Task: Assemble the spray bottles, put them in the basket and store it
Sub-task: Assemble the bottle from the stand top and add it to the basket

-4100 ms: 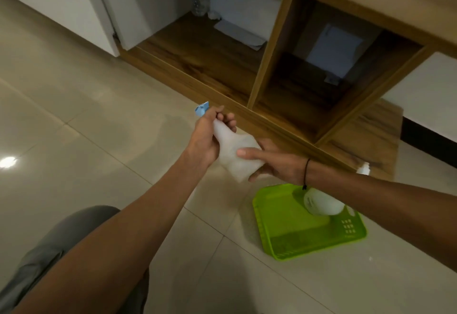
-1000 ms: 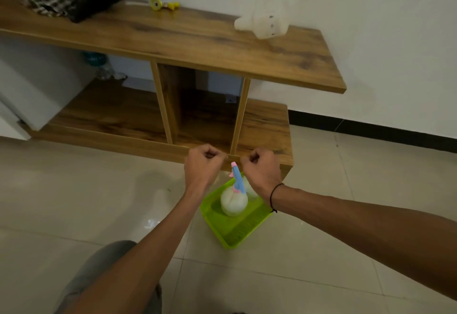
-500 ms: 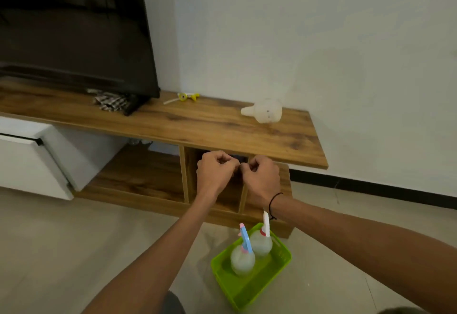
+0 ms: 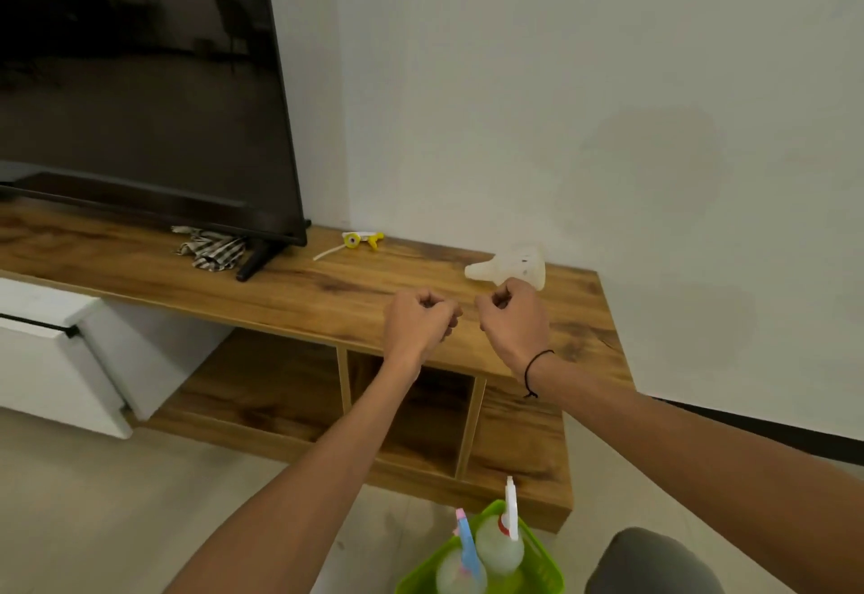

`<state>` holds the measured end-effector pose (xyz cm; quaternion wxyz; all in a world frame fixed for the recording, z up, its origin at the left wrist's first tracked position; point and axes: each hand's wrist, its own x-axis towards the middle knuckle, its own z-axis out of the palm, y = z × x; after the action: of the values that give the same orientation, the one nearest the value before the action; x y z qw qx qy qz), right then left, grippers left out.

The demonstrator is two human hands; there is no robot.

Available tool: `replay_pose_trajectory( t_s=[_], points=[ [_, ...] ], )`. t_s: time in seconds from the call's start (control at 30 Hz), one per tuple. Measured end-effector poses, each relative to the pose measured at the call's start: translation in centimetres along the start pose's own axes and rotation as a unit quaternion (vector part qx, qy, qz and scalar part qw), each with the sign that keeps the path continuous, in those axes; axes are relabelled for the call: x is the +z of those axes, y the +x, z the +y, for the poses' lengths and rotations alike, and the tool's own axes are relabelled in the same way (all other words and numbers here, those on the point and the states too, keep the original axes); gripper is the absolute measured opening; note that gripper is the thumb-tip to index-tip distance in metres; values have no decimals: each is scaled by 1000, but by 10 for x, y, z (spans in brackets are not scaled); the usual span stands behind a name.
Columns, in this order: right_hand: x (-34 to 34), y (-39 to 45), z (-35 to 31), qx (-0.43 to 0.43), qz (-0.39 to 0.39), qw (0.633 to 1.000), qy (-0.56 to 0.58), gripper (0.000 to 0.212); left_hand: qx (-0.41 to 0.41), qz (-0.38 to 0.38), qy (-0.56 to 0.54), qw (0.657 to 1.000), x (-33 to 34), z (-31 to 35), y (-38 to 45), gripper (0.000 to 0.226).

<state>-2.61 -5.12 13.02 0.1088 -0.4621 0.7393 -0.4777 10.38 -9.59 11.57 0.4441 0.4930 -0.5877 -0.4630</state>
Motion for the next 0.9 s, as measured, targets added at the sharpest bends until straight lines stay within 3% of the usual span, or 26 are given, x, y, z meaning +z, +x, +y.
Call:
replay_pose_trajectory(
  t_s=[0.2, 0.3, 0.4, 0.47, 0.53, 0.7, 0.9],
  points=[
    [1, 69, 7, -110, 31, 988, -109, 15, -34, -5, -8, 999, 16, -1, 55, 8],
    [2, 107, 15, -123, -31, 951, -281, 47, -46, -9, -5, 999, 23, -4, 77, 7],
    [6, 137, 23, -81, -140, 901, -402, 78, -57, -21, -7, 998, 28, -9, 95, 5],
    [9, 154, 32, -58, -199, 878, -432, 83, -68, -26, -15, 997, 30, -13, 106, 6],
    [13, 166, 41, -62, -206, 865, -454, 78, -76, -29, -28, 996, 32, -19, 116, 10],
    [23, 177, 52, -85, -161, 859, -478, 75, -101, -48, -61, 992, 39, -36, 128, 38],
    [35, 166, 41, -105, -170, 898, -393, 81, -153, -58, -74, 984, 44, -49, 126, 65]
  ],
)
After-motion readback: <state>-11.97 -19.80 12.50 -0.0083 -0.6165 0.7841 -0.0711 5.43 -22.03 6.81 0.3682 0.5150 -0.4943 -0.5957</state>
